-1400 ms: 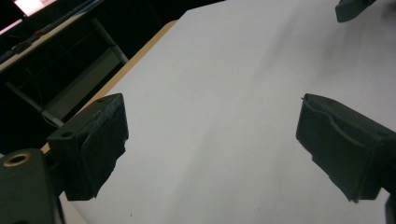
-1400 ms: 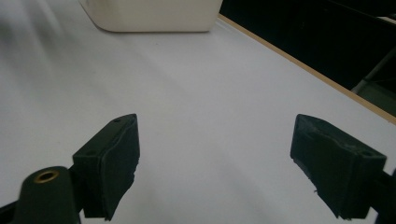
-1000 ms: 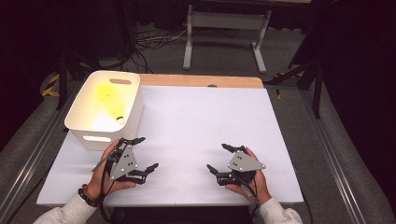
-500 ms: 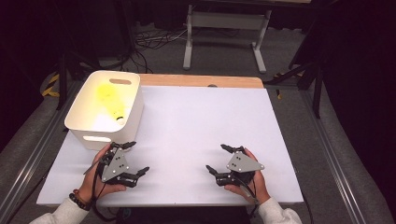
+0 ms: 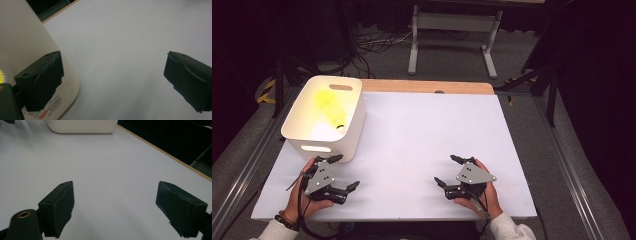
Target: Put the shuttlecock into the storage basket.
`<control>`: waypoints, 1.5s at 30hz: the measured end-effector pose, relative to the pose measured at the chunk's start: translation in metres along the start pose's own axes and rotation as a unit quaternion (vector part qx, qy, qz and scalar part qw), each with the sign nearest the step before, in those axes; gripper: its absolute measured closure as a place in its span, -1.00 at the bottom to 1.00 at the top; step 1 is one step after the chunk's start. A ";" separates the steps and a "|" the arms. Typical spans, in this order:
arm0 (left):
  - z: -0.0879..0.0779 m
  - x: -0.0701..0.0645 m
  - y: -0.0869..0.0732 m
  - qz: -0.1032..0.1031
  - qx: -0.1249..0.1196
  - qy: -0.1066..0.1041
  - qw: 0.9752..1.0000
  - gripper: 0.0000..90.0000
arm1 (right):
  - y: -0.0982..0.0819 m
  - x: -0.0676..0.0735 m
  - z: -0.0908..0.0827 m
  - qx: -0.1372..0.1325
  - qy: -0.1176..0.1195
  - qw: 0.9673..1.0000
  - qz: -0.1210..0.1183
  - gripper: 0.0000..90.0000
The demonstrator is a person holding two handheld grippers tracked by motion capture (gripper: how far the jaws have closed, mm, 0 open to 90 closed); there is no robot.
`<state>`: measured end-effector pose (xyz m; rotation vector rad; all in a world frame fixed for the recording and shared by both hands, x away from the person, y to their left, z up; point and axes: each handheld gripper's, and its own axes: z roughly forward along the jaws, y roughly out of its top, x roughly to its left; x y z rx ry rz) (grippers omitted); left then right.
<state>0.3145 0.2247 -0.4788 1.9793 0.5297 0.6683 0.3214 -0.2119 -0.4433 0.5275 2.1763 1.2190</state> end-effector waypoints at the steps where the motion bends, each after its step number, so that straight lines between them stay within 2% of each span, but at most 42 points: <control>1: -0.001 0.001 -0.001 -0.003 0.001 0.001 1.000 -0.92 | 0.000 0.000 0.000 0.001 -0.001 1.000 0.000 -0.66; 5: -0.007 0.003 -0.006 -0.024 -0.003 0.004 1.000 -0.92 | 0.000 -0.001 -0.002 -0.004 -0.002 1.000 0.001 -0.66; 10: -0.010 0.003 -0.005 -0.022 -0.004 0.009 1.000 -0.91 | 0.001 -0.002 -0.002 -0.008 -0.005 1.000 0.001 -0.65; 18: -0.010 0.001 -0.007 -0.020 -0.009 0.004 1.000 -0.91 | 0.002 -0.001 -0.001 -0.008 -0.011 1.000 -0.002 -0.64; 28: -0.008 -0.002 -0.004 -0.005 -0.007 0.000 1.000 -0.90 | 0.002 0.001 0.001 -0.004 -0.007 1.000 -0.004 -0.64; 41: -0.007 -0.002 -0.004 -0.012 -0.009 -0.005 1.000 -0.90 | 0.000 0.001 0.000 0.000 -0.010 1.000 -0.002 -0.65; 45: -0.006 -0.002 -0.003 -0.004 -0.006 -0.005 1.000 -0.90 | 0.000 0.001 0.000 0.000 -0.013 1.000 0.000 -0.65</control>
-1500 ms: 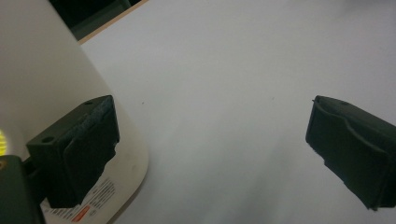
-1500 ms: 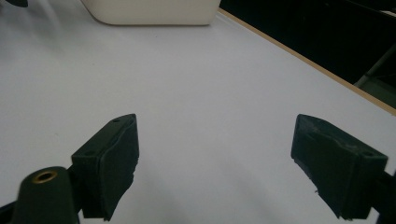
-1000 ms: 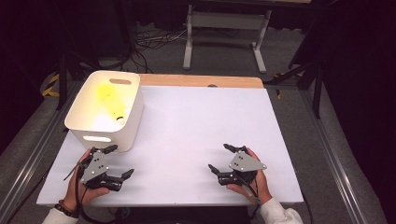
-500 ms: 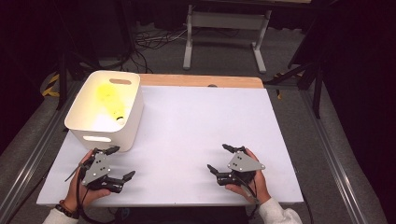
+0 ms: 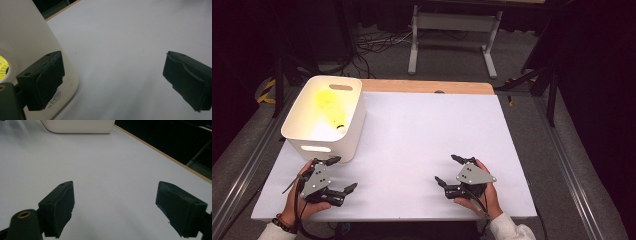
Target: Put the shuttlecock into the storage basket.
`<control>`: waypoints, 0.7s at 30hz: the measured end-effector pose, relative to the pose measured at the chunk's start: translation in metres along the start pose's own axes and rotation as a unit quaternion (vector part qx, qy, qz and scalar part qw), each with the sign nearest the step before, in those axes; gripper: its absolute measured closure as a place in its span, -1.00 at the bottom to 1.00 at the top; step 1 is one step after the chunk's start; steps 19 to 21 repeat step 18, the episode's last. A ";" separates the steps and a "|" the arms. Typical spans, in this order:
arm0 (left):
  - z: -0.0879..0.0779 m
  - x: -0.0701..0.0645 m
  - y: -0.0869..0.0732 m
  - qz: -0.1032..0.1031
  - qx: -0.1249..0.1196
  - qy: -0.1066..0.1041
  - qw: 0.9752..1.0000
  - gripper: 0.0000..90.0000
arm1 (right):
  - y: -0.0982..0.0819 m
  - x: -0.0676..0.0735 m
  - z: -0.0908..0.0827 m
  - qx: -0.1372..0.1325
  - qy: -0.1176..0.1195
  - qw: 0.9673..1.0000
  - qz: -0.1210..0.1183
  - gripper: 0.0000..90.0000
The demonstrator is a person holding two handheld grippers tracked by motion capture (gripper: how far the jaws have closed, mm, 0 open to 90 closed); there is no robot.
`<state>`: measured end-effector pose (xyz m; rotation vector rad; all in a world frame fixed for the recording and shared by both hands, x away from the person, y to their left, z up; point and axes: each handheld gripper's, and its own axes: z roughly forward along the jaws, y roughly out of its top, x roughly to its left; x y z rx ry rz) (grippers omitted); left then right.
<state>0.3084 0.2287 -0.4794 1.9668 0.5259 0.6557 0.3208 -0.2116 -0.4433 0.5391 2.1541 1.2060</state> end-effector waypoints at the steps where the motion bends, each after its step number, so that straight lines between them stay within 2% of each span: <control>1: 0.000 0.000 0.000 0.001 0.001 0.001 1.000 -0.89 | 0.000 0.000 0.000 0.000 0.000 1.000 0.001 -0.65; 7: 0.000 0.001 0.000 -0.004 -0.004 -0.003 1.000 -0.89 | -0.001 -0.001 0.000 0.001 -0.005 1.000 0.001 -0.65; 10: 0.000 0.002 0.000 -0.003 -0.006 -0.004 1.000 -0.89 | -0.002 -0.003 0.000 0.003 -0.009 1.000 0.007 -0.65; 12: 0.001 0.003 0.001 -0.010 -0.008 -0.004 1.000 -0.88 | -0.003 -0.003 0.000 0.005 -0.009 1.000 0.011 -0.64; 21: 0.002 0.003 0.001 -0.004 -0.004 -0.003 1.000 -0.87 | -0.003 -0.006 -0.001 0.001 -0.011 1.000 0.021 -0.64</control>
